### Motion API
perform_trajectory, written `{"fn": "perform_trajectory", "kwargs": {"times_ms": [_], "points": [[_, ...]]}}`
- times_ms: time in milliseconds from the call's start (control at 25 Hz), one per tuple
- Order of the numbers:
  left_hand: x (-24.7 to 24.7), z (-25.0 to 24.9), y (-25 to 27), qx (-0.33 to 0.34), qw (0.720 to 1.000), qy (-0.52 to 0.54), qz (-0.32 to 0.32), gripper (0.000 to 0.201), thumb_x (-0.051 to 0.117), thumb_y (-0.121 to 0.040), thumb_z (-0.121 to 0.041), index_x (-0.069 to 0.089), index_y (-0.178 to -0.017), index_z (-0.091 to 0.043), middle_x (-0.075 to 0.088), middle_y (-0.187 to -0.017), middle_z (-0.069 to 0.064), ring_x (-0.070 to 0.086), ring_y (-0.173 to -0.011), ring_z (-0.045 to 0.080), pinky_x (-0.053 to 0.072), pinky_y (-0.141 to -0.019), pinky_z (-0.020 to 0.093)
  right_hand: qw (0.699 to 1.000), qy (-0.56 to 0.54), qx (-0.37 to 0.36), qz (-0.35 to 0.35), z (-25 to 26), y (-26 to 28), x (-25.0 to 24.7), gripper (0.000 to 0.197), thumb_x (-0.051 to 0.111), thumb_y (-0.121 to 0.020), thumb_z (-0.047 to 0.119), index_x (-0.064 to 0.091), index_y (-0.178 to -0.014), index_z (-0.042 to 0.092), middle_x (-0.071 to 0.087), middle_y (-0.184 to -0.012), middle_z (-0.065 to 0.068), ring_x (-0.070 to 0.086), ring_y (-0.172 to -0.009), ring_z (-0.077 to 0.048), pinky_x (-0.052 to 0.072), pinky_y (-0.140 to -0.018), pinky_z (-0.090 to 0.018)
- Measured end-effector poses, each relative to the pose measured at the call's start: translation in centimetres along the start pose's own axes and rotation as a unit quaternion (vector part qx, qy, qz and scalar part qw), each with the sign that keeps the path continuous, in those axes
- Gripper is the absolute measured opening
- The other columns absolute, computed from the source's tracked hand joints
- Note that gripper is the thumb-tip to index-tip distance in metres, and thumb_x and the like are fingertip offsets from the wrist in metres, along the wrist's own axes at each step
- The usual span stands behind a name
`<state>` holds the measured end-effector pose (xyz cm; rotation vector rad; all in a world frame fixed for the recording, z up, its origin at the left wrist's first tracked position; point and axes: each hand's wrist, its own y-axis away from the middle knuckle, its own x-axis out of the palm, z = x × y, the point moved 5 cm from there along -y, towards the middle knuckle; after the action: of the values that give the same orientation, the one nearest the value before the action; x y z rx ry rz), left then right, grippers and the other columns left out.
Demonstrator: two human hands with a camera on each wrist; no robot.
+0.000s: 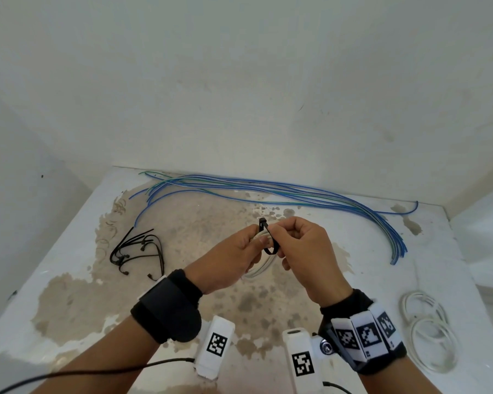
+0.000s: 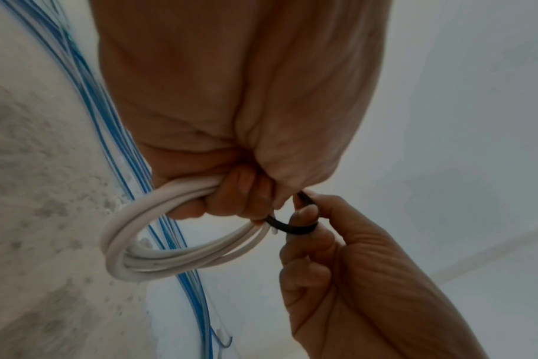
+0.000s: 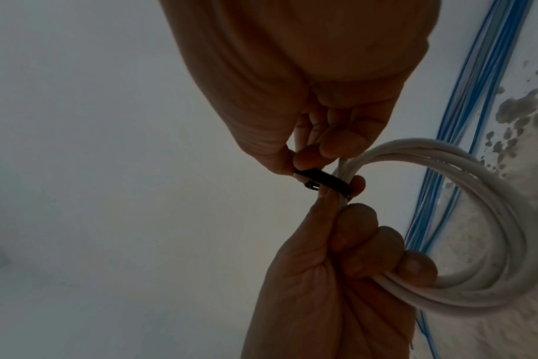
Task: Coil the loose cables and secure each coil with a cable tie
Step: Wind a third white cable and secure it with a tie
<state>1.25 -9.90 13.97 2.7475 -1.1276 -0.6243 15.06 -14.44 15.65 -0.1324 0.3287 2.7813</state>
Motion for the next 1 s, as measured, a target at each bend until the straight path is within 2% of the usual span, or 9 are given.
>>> {"fn": "perform_trajectory", "kwargs": {"times_ms": [120, 240, 320, 440, 560, 760, 840, 920, 1000], "points": [[-0.2, 0.1, 0.1, 0.006, 0.998, -0.053, -0.017, 0.027, 0.04, -0.106, -0.042, 0.058, -0.115, -0.023, 0.046, -0.06, -0.017, 0.038, -0.055, 0.005, 0.035, -0.058, 0.023, 1.0, -0.005, -0.002, -0.006, -0.1, 0.1, 0.0, 0.012, 0.068, -0.094, 0.023, 0.072, -0.086, 0.014, 0.069, -0.065, -0.002, 0.056, -0.052, -0.013, 0.05, -0.053, -0.031], [-0.3, 0.0, 0.2, 0.022, 0.994, -0.107, -0.031, 0.025, 0.039, -0.106, -0.043, 0.057, -0.114, -0.027, 0.05, -0.066, -0.019, 0.043, -0.058, 0.001, 0.036, -0.058, 0.017, 1.0, -0.012, -0.01, -0.009, 0.0, 0.3, 0.0, 0.009, 0.068, -0.094, 0.02, 0.071, -0.088, 0.015, 0.07, -0.067, -0.004, 0.056, -0.05, -0.013, 0.05, -0.052, -0.027], [-0.4, -0.2, 0.3, 0.032, 0.99, -0.134, -0.027, 0.023, 0.038, -0.107, -0.042, 0.056, -0.109, -0.028, 0.053, -0.072, -0.013, 0.044, -0.061, 0.003, 0.038, -0.06, 0.018, 1.0, -0.015, -0.013, 0.001, 0.0, 0.5, 0.1, 0.007, 0.066, -0.096, 0.02, 0.072, -0.099, 0.021, 0.069, -0.067, -0.001, 0.057, -0.05, -0.013, 0.05, -0.053, -0.025], [-0.6, 0.0, 0.3, 0.025, 0.988, -0.155, -0.002, 0.024, 0.039, -0.106, -0.044, 0.055, -0.103, -0.027, 0.052, -0.073, -0.011, 0.043, -0.06, 0.004, 0.038, -0.06, 0.021, 0.998, 0.023, -0.019, 0.052, -0.2, 0.6, 0.3, 0.023, 0.059, -0.101, 0.02, 0.07, -0.118, 0.031, 0.067, -0.067, 0.003, 0.06, -0.052, -0.011, 0.054, -0.06, -0.026], [-0.7, 0.4, 0.5, 0.004, 0.989, -0.145, 0.023, 0.023, 0.04, -0.106, -0.045, 0.055, -0.101, -0.028, 0.05, -0.068, -0.016, 0.042, -0.059, 0.003, 0.038, -0.061, 0.021, 0.997, 0.04, -0.013, 0.061, -0.4, 0.6, 0.3, 0.021, 0.058, -0.101, 0.02, 0.072, -0.115, 0.028, 0.068, -0.07, 0.001, 0.06, -0.051, -0.01, 0.053, -0.061, -0.027], [-0.1, 0.3, 0.7, -0.022, 0.997, -0.065, 0.047, 0.035, 0.04, -0.106, -0.041, 0.053, -0.095, -0.011, 0.048, -0.062, -0.014, 0.043, -0.06, 0.011, 0.04, -0.064, 0.031, 0.998, 0.018, 0.017, 0.059, -0.4, 0.5, 0.4, 0.016, 0.06, -0.1, 0.015, 0.074, -0.107, 0.019, 0.072, -0.076, -0.001, 0.057, -0.047, -0.009, 0.052, -0.055, -0.024], [-0.1, 0.2, 0.8, -0.029, 0.998, -0.04, 0.043, 0.031, 0.043, -0.105, -0.043, 0.054, -0.101, -0.014, 0.05, -0.065, -0.009, 0.044, -0.063, 0.013, 0.041, -0.066, 0.033, 0.998, 0.011, 0.026, 0.059, -0.7, 0.3, 0.4, 0.016, 0.06, -0.099, 0.014, 0.074, -0.106, 0.017, 0.073, -0.078, -0.002, 0.057, -0.048, -0.01, 0.054, -0.056, -0.026], [-0.1, 0.1, 0.9, -0.034, 0.998, -0.027, 0.038, 0.025, 0.044, -0.104, -0.044, 0.053, -0.117, -0.024, 0.05, -0.069, -0.004, 0.043, -0.065, 0.014, 0.041, -0.064, 0.031, 0.998, 0.011, 0.026, 0.055, -0.9, 0.2, 0.4, 0.016, 0.06, -0.1, 0.015, 0.074, -0.107, 0.016, 0.075, -0.083, -0.006, 0.06, -0.053, -0.013, 0.056, -0.058, -0.028], [0.0, 0.1, 1.0, -0.017, 0.998, -0.052, 0.034, 0.023, 0.043, -0.105, -0.043, 0.051, -0.123, -0.032, 0.048, -0.068, -0.004, 0.04, -0.063, 0.015, 0.038, -0.061, 0.03, 0.999, 0.012, 0.018, 0.046, -1.2, 0.1, 0.3, 0.017, 0.059, -0.1, 0.016, 0.072, -0.111, 0.018, 0.076, -0.085, -0.009, 0.064, -0.059, -0.016, 0.057, -0.059, -0.029]]}}
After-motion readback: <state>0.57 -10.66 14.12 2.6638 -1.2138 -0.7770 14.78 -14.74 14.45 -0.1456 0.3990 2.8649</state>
